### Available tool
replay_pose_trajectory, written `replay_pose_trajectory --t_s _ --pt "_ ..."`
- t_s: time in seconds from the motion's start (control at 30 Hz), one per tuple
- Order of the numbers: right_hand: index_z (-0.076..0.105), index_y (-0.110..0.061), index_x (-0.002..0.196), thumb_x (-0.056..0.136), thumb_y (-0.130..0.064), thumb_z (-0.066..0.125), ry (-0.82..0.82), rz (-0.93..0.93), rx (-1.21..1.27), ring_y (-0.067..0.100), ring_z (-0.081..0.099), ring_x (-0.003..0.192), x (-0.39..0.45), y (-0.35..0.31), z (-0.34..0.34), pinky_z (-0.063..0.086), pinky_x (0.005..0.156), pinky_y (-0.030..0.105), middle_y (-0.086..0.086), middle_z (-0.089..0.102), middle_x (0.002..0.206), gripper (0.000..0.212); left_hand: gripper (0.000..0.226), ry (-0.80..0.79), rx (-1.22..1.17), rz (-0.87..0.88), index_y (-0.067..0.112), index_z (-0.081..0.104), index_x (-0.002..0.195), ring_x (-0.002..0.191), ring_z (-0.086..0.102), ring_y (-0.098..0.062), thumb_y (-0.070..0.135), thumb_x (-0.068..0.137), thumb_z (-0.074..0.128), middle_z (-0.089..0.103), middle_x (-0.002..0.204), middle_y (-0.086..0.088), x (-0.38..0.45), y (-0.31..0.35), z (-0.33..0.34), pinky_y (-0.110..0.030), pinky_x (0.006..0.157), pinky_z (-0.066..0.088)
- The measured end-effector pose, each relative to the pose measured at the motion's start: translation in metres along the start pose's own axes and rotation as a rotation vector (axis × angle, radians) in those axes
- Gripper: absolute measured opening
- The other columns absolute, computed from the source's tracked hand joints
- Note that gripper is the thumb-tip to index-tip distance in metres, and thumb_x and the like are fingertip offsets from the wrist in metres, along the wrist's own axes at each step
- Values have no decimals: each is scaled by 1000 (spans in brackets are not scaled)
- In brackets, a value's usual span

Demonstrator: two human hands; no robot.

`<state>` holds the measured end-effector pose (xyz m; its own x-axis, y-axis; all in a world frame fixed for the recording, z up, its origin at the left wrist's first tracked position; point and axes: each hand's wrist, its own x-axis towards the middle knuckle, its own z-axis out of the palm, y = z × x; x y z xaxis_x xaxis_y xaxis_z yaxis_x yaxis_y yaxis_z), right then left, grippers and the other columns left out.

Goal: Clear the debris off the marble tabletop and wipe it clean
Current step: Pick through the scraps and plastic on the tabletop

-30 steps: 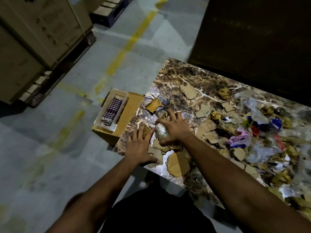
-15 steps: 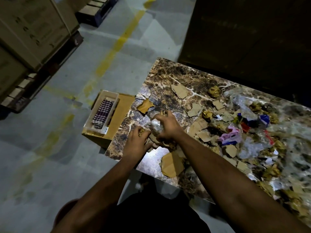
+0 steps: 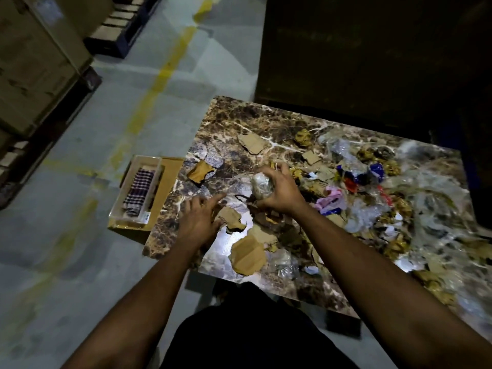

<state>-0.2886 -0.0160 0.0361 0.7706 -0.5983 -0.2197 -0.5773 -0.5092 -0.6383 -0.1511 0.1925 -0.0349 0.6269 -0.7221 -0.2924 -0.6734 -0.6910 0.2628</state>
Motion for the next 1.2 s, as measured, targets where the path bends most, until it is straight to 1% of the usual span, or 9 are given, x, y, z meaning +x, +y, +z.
replay_pose_trajectory --t_s 0.17,0.27,0.37,0.53,0.73,0.87,1.0,1.1,1.2 --pt "58 -30 136 58 -20 98 4 2 38 34 42 137 -12 9 -4 52 106 49 5 23 154 88 71 -91 177 43 69 10 144 142 16 -49 31 99 49 8 162 -18 -6 23 6 -67 107 28" --pt "58 -29 138 60 -20 96 -5 -22 15 36 41 137 -15 11 -4 52 106 48 6 24 155 87 48 -54 82 -6 61 17 148 147 8 -45 56 103 31 -1 167 -14 -18 31 19 -69 111 19" --pt "56 -29 140 61 -23 97 -23 -44 -25 35 42 137 -18 14 -5 50 108 46 6 23 155 89 56 -2 -46 -36 58 23 149 151 -2 -41 76 96 26 -7 167 -6 -27 37 31 -69 112 7" --pt "54 -33 141 61 -24 97 -35 -55 -48 35 39 141 -24 20 -3 50 109 49 7 19 159 92 49 93 70 -31 51 34 144 142 17 -44 66 98 38 9 161 -13 -24 36 47 -65 105 28" --pt "58 -31 135 64 -24 96 59 -36 -59 36 36 143 -33 29 -11 45 112 49 8 21 158 80 23 305 85 83 19 55 99 100 56 -37 41 97 62 50 121 -20 -19 31 51 -44 76 52" --pt "60 -33 129 64 -31 97 128 -44 -38 37 39 140 -40 33 -23 49 108 54 8 25 156 75 23 333 53 114 16 55 90 66 53 -29 35 93 67 46 101 -11 -19 32 48 -35 51 48" --pt "62 -30 129 61 -30 97 189 -40 17 38 34 144 -50 29 -44 43 113 52 10 23 159 76 20 257 0 117 19 51 86 63 54 -34 31 90 66 47 103 -9 -11 27 46 -39 51 50" --pt "64 -29 128 61 -20 98 291 -29 37 37 35 144 -61 36 -69 35 112 35 13 23 160 76 19 245 -97 109 21 51 82 65 54 -33 31 90 65 47 100 -7 -9 24 38 -39 54 50" --pt "62 -31 129 60 -20 98 407 -2 33 27 40 138 -72 61 -92 46 110 34 13 26 156 78 15 325 -207 102 20 57 79 63 53 -30 23 89 68 51 96 -9 1 44 24 -33 52 47"
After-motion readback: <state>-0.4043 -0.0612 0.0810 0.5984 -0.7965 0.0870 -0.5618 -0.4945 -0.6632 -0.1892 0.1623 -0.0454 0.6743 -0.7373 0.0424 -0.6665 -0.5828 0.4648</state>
